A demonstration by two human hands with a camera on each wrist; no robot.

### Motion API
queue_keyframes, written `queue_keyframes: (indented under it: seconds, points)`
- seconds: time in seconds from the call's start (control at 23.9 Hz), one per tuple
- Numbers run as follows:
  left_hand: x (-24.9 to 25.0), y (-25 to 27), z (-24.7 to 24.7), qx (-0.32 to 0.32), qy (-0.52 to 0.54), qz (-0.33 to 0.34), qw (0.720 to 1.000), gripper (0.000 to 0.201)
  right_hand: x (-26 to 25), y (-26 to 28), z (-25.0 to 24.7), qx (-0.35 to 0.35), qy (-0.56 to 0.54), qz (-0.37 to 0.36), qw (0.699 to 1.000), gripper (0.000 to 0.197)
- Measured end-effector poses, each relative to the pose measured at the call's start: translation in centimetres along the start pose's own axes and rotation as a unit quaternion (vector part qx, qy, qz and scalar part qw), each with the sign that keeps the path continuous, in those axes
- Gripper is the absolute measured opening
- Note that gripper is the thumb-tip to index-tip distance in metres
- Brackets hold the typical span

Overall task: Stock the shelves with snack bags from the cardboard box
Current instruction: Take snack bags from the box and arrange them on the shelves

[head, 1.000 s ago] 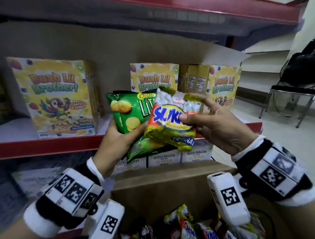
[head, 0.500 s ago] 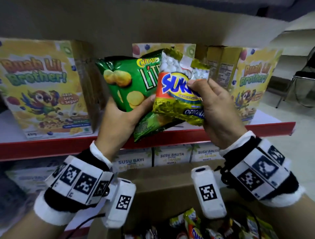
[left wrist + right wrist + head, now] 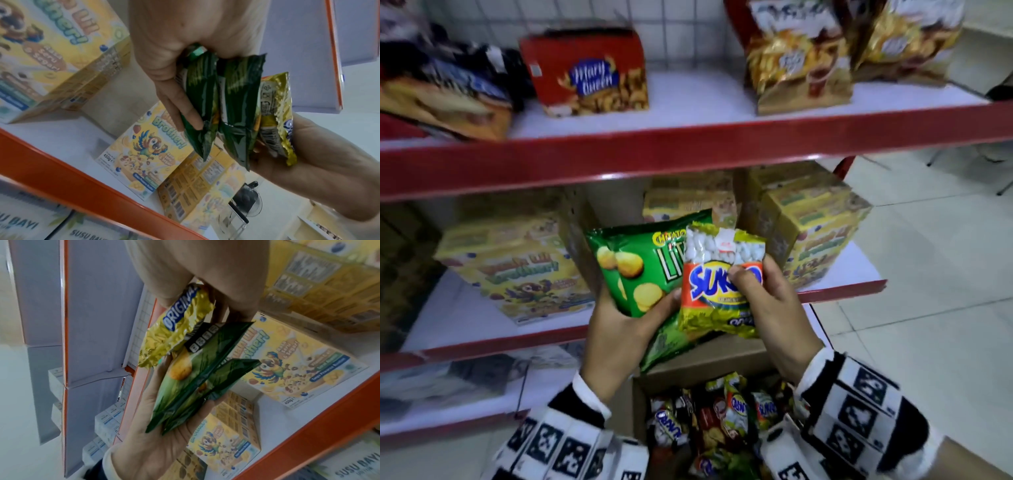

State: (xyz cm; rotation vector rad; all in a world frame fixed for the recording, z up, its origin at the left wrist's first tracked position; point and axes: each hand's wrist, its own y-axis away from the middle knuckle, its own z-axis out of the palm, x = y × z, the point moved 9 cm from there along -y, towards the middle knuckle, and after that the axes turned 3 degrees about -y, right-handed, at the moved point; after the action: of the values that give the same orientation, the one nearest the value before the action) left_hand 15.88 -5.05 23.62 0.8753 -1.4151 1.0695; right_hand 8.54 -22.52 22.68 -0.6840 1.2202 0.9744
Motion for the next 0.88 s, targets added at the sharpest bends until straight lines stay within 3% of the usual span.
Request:
queue_keyframes:
  seconds: [0.13, 0.21, 0.33, 0.42, 0.59, 0.88]
  points:
    - [6.2, 1.9, 1.5, -0.025, 0.009, -0.04, 0.999, 0.071, -6.6, 2.6, 0.2, 0.01, 0.025, 0.033, 0.999, 0.011]
    - [12.7, 2.5, 2.0, -0.03, 0.005, -0.068, 0.997, 0.065, -14.1, 4.6, 0.9, 0.012, 0.029, 0.058, 0.998, 0.012]
    - [20.0, 2.5, 3.1, -0.057, 0.014, -0.062, 0.996, 0.068, -21.7, 6.2, 2.1, 0.005, 0.044, 0.067, 0.997, 0.014]
    - [28.6, -0.1, 3.8, -0.08, 0.003, -0.044, 0.996, 0.067, -31.6, 6.6, 3.5, 0.007, 0.05, 0.046, 0.998, 0.017]
    - [38.3, -3.2, 3.9, -0.093, 0.04, 0.006, 0.995, 0.066, -41.8, 6.3, 6.4, -0.01, 0.062, -0.023, 0.998, 0.017]
    - [48.3, -4.2, 2.4, -0.149, 0.033, 0.069, 0.986, 0.05, -50.8, 8.0, 10.7, -0.006, 0.086, -0.104, 0.991, 0.007]
